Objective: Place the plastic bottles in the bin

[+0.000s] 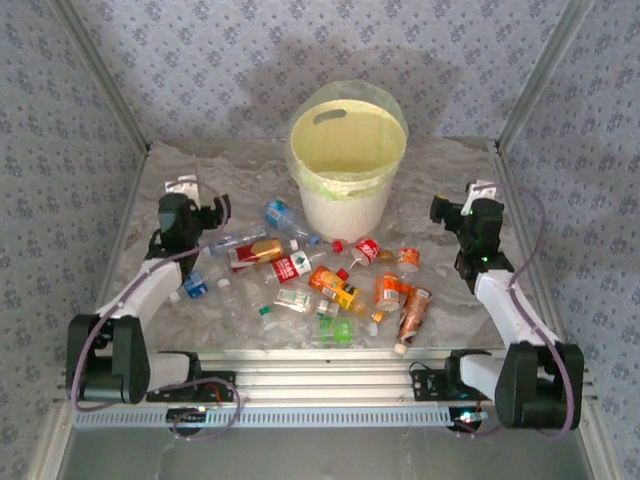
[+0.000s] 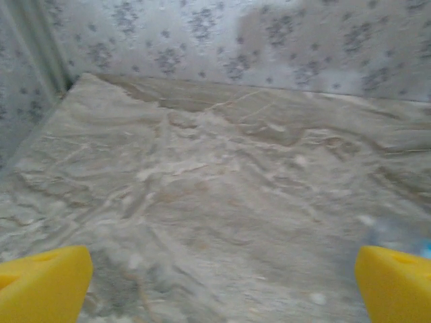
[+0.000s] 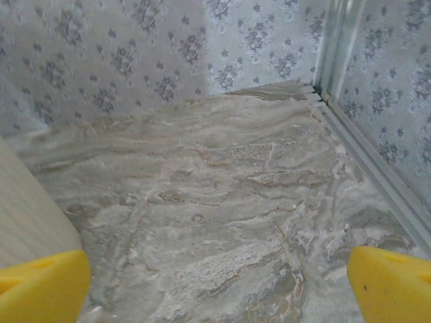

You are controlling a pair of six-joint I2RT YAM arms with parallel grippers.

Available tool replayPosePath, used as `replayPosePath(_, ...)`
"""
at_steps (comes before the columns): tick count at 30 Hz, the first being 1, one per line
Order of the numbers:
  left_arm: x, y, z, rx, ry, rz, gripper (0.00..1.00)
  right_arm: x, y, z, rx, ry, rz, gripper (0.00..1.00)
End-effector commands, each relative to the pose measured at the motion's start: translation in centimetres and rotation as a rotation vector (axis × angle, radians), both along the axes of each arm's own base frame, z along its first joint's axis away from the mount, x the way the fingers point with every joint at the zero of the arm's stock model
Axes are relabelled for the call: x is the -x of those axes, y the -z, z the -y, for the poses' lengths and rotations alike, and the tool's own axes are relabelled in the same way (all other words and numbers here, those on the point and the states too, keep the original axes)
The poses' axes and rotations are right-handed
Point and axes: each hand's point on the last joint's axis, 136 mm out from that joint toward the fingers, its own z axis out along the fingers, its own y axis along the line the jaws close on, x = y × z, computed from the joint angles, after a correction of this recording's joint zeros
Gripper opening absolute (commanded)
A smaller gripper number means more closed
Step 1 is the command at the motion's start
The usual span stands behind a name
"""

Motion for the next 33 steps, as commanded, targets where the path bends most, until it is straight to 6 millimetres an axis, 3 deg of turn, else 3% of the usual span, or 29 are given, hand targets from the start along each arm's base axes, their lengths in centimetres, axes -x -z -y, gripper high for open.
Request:
replayPosePath(1,2.4,-1.5,3.5,0.104,0.096,-0.108,1.0,4.1,2.7,0.4,-0.125,0.137,-0.211,1.0)
replayPosePath(3,3.7,-2.7,6.3,0.132,0.202,-0.123,1.0,5.5,3.0,0.0,-0.154,0.177,-0.255,1.0)
replayPosePath(8,8.8,-6.1,13.6,0.168,0.555,-0.125,1.0,7.9,4.5,-3.3,-0.237,0.102,-0.391,1.0)
replayPosePath(11,11.9,-7.8,17.3,0.2,0.754,-0.117,1.0,10.0,6.3,-4.6,-0.293,0.092,-0.496,0.92)
replayPosePath(17,16.3,-8.7,22.9,0.129,1.009,-0.157,1.0,13.1,7.6,-6.7,-0.321,0.046,-0.642,0.87)
replayPosePath(27,16.2,-11.4,27.1,0.114,1.105,-0.097,1.0,17.2,10.5,-8.4,-0.326,0.016,-0.772,0.87)
replayPosePath(33,16.3,-9.8,28.7,0.128,1.132,-0.124,1.0,18.3,13.1,-9.4,-0.382,-0.003,-0.825,0.86)
